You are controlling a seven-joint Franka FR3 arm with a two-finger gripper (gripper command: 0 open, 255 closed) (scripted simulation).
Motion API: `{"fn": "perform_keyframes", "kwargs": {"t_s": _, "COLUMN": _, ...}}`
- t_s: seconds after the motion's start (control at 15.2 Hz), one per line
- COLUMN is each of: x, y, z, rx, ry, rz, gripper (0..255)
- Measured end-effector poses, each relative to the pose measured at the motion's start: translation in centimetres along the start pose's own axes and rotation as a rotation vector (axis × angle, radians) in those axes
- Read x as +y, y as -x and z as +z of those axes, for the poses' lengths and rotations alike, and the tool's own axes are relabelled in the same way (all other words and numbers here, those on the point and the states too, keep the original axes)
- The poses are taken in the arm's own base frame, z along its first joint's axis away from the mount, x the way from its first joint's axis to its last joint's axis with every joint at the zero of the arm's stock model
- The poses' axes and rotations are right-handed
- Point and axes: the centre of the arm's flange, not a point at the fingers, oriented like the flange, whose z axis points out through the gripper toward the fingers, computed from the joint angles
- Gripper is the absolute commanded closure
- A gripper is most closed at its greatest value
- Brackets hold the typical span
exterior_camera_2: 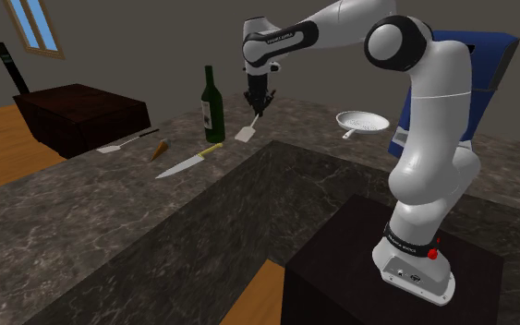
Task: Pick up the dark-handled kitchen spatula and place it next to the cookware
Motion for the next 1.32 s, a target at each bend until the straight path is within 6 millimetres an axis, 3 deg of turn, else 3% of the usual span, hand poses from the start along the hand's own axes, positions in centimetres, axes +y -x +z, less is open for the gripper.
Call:
{"fn": "perform_keyframes", "kwargs": {"t_s": 0.86, "x": 2.3, "y": -16.9, "z": 1.3, "rx": -0.001, "ry": 0.0, "rz": 0.0, "gripper": 255}}
{"fn": "perform_keyframes", "kwargs": {"t_s": 0.99, "x": 2.6, "y": -18.0, "z": 1.5, "rx": 0.0, "ry": 0.0, "rz": 0.0, "gripper": 255}}
{"fn": "perform_keyframes", "kwargs": {"t_s": 1.32, "x": 2.7, "y": -18.2, "z": 4.0, "rx": 0.0, "ry": 0.0, "rz": -0.001, "gripper": 255}}
